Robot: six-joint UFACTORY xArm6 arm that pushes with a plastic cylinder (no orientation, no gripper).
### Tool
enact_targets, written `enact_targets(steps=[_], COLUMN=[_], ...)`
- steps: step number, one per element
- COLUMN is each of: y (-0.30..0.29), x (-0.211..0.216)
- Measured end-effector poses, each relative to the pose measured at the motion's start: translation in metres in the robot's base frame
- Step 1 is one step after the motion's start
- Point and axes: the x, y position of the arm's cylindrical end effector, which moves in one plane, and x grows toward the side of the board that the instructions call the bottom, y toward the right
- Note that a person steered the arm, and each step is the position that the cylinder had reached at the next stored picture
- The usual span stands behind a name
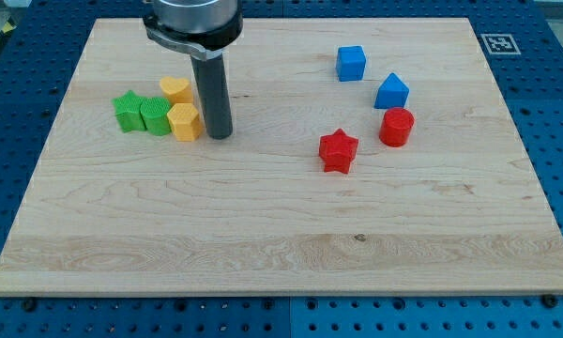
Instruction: Move the yellow hexagon into the yellow heart
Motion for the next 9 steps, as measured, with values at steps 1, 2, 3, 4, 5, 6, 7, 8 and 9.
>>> enact_targets(steps=[1,2,3,4,5,6,7,8,9], y=[-0.006,-0.01,-0.014,-0.017,-0.021,-0.028,-0.029,0.006,0.063], x=[-0.002,-0.007,-0.014,-0.027,-0.041,-0.048,-0.049,-0.049,-0.03])
